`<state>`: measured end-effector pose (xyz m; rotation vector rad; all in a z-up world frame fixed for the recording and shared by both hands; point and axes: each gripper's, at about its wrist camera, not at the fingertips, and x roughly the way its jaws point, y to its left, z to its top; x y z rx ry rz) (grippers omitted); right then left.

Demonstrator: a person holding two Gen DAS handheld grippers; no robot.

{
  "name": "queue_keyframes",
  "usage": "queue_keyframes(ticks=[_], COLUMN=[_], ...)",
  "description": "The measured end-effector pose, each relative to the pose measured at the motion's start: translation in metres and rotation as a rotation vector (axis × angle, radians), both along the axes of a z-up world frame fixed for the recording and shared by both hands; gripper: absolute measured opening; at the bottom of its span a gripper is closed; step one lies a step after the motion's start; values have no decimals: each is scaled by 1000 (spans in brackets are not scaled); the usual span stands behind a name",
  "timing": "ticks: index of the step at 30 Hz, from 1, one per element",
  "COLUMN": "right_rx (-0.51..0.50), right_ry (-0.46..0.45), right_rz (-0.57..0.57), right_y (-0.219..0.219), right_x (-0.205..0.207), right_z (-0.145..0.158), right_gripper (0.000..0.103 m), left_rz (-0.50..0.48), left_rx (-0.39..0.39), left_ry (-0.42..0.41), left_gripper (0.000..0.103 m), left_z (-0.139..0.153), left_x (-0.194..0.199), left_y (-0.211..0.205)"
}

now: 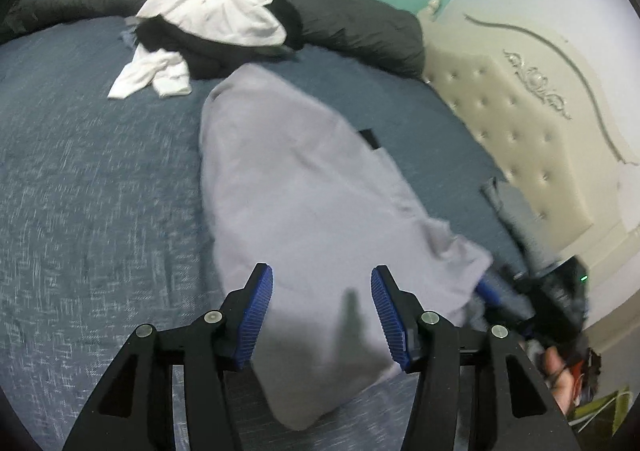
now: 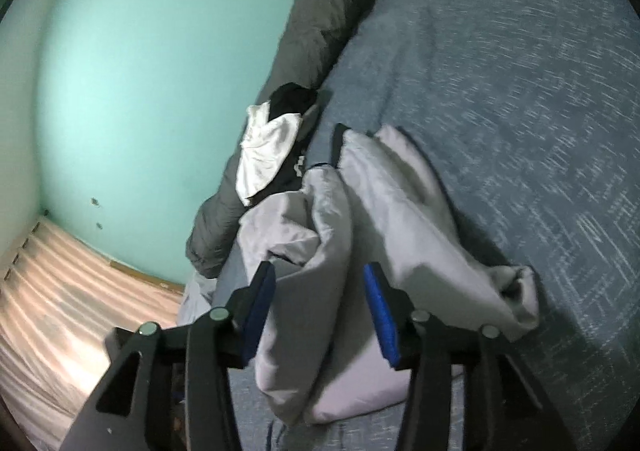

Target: Fold clothes

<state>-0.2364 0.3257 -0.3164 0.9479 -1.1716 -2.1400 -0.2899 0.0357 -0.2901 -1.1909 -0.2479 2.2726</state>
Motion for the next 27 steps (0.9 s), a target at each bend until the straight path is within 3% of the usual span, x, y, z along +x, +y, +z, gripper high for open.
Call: queue_keyframes(ticks=[6, 12, 16, 21, 24, 27], right_rx=[75, 179, 236, 294, 301, 355], right_ry=[74, -10, -8, -7, 26, 124], right_rz=[65, 128, 107, 98, 79, 49], right_y=[-20, -43, -50, -59, -58, -57], right_x=[3, -6, -14, -20, -18, -8], right_z=[18, 1, -1, -9, -4, 18], right_gripper=[56, 56, 56, 12, 7, 5], left_rz=[-6, -15, -16, -27, -27, -24], left_rx=[-33, -54, -60, -79, -84, -82], left_ry=[-19, -17, -20, -24, -25, -23], left_gripper=[56, 56, 56, 56, 56, 56], left_z=[-19, -25, -28, -31, -31, -29], left_x=[1, 5, 6, 8, 8, 8], left_y=[3, 6, 6, 8, 9, 10])
